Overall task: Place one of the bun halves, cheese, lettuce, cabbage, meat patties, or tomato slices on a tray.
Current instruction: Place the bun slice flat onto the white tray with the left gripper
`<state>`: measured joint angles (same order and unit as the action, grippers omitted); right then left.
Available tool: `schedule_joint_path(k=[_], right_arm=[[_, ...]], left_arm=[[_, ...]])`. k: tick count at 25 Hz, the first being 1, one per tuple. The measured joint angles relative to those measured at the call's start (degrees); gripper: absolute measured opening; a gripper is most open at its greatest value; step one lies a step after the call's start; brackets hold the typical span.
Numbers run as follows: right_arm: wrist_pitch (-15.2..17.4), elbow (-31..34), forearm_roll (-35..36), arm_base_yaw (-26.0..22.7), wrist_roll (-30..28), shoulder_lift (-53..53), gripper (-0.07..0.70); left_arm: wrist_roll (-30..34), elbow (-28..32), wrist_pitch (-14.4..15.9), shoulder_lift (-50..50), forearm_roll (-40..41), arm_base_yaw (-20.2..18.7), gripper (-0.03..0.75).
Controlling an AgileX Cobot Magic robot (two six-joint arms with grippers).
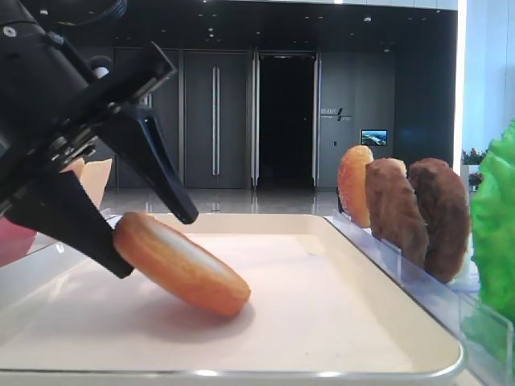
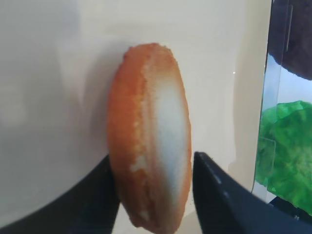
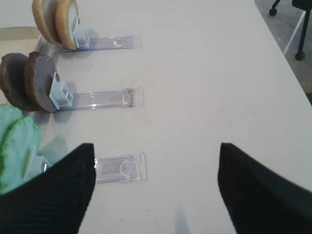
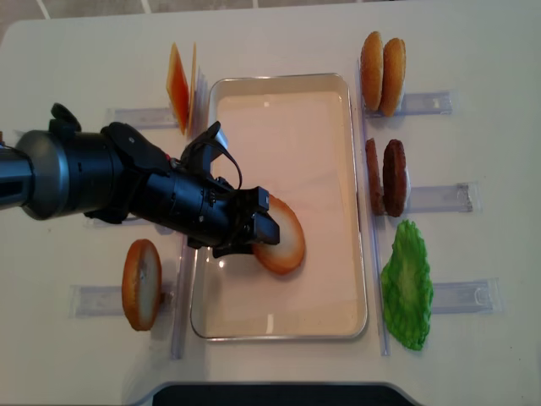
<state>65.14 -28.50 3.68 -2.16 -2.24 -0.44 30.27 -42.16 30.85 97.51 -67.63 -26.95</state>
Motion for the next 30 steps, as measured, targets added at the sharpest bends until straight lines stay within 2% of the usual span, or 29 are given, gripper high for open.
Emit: schedule_joint_path(k=[2,4,8,13,19,23,26,30], right_arm=[[0.0,0.0,0.0,0.0,0.0,0.0,0.527],[0.0,0.0,0.0,0.0,0.0,0.0,0.527],[0.0,0.0,0.0,0.0,0.0,0.0,0.527],[0.0,0.0,0.0,0.0,0.0,0.0,0.527],[0.0,0.0,0.0,0.0,0.0,0.0,0.527],[0.0,0.0,0.0,0.0,0.0,0.0,0.527],[0.0,0.0,0.0,0.0,0.0,0.0,0.527],[0.0,0.0,0.0,0.0,0.0,0.0,0.527]], left_arm=[[0.0,0.0,0.1,0.0,0.0,0.0,0.465],[0.0,0.0,0.2,0.0,0.0,0.0,0.504],[-0.9,0.0,0.6,0.0,0.6,0.0,0.546],[-6.3,0.0,1.2,0.0,6.5,0.0,0.62],[-11.8,-2.5,2.3,-1.2,13.5,0.0,0.64],[-18.0,-5.4,5.5,-3.0,20.9,0.0,0.64],[-24.6,-8.6,10.2,-3.5,28.9,0.0,0.64],[-29.7,-13.6,17.8,-3.6,37.5,0.0,0.64]])
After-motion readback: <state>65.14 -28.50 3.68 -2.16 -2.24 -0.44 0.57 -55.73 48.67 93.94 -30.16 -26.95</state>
